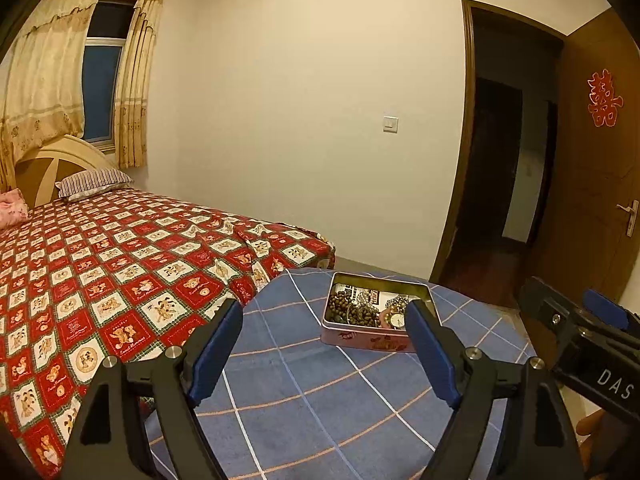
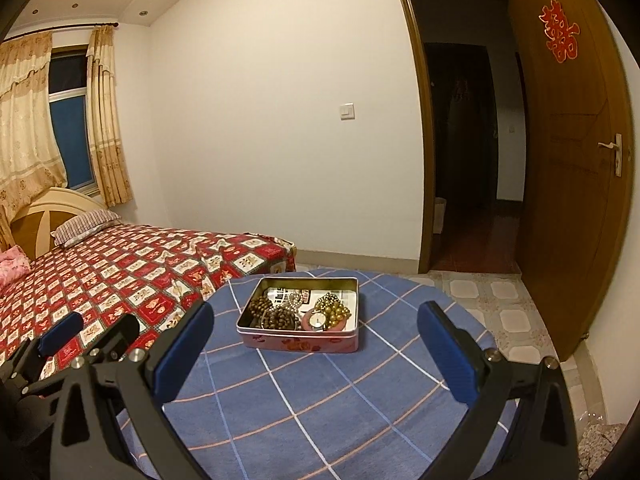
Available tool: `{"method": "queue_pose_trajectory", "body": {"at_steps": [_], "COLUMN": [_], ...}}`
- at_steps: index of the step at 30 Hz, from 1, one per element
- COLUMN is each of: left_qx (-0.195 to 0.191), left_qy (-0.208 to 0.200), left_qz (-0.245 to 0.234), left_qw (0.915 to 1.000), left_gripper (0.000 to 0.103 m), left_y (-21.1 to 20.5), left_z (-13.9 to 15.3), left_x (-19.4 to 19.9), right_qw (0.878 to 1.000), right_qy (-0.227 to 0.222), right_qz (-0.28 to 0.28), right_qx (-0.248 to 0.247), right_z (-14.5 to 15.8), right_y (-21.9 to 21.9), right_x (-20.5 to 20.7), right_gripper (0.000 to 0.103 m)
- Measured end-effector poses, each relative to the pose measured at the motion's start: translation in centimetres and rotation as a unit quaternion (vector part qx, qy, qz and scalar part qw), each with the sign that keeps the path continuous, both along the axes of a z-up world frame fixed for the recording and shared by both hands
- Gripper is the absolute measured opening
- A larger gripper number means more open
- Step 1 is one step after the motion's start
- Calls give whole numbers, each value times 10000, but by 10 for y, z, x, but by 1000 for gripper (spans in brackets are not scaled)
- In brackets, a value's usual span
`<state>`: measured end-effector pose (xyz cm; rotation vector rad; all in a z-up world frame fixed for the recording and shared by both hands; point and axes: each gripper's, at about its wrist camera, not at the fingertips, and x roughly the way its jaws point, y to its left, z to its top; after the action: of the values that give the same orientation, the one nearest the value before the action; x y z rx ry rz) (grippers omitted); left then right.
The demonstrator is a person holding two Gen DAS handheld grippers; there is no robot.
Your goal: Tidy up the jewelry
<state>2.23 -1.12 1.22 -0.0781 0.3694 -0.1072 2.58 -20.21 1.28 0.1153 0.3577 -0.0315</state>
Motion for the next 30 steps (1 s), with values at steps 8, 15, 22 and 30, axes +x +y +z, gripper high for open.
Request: {"method": "queue_pose_trajectory", "body": {"at_steps": [8, 15, 22, 30], "left_qx": [22, 45, 148, 124], "left_qy": [-37, -76, -147, -124], "left_qz": [0, 21, 54, 27], "left_qw": [10000, 10000, 9998, 9998], "left_gripper": [83, 83, 83, 83], "left_y": [-1, 0, -2, -1], "left_z": [2, 3, 5, 5], "left_x": [-2, -4, -5, -3], "right_qw": [10000, 10000, 10000, 10000], "right_qy": [3, 3, 4, -8], "right_qz": [8, 3, -2, -44], "right_qx": [13, 25, 33, 37], "right_z": [-1, -1, -1, 0], "right_y": [-1, -1, -1, -3], "right_x": [-2, -2, -2, -4], "right_gripper": [103, 103, 103, 103]}}
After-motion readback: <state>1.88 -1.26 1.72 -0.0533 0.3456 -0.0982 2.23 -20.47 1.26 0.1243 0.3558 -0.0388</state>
